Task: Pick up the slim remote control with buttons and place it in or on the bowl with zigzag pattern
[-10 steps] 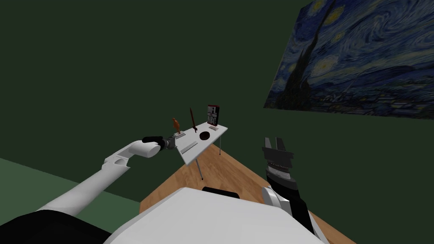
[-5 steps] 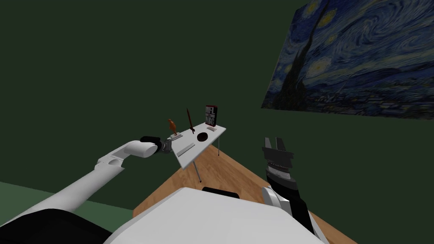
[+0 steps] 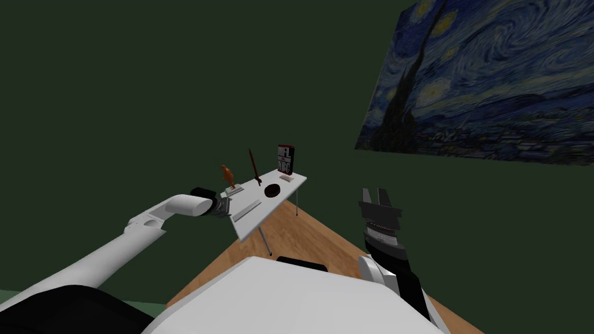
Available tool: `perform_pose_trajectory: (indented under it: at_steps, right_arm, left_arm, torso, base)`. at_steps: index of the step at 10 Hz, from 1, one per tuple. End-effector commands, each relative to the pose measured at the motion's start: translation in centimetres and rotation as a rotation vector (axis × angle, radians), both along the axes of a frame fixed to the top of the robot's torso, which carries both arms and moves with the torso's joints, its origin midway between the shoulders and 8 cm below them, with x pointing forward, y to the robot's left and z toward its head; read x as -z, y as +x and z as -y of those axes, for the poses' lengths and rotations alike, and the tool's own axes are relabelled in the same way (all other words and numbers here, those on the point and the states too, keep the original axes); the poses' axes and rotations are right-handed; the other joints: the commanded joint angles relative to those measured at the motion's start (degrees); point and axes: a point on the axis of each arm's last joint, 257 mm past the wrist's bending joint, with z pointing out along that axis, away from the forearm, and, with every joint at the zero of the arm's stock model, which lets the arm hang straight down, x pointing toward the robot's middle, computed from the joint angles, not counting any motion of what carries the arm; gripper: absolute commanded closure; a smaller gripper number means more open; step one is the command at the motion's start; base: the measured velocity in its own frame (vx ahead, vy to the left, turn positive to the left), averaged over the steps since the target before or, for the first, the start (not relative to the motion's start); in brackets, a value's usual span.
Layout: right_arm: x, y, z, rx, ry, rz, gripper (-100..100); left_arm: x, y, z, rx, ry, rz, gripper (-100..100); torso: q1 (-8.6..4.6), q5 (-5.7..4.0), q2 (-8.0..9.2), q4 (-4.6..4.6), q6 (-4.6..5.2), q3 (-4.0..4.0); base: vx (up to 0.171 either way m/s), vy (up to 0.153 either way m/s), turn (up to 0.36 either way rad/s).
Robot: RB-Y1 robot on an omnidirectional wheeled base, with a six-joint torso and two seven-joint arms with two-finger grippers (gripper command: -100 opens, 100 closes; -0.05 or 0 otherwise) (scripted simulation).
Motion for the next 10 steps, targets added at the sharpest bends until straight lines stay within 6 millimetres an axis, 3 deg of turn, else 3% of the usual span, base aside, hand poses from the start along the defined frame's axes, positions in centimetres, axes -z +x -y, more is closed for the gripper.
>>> perform_pose_trajectory:
  at_steps: [1, 10]
  right_arm:
    - [0.0, 0.0, 0.0, 0.0, 0.0, 0.0, 0]
    - [0.0, 0.0, 0.0, 0.0, 0.0, 0.0, 0]
  left_arm:
    - [0.4, -1.0, -0.2, -0.022, -0.018, -0.031, -100]
    - [6.5, -11.9, -0.4, -0.287, -0.254, -0.341, -100]
  torso:
    - [0.0, 0.0, 0.0, 0.0, 0.0, 0.0]
    - [0.03, 0.0, -0.05, -0.02, -0.02, -0.04]
  base:
    - [0.092, -0.04, -0.011]
    - [0.14, -0.038, -0.037]
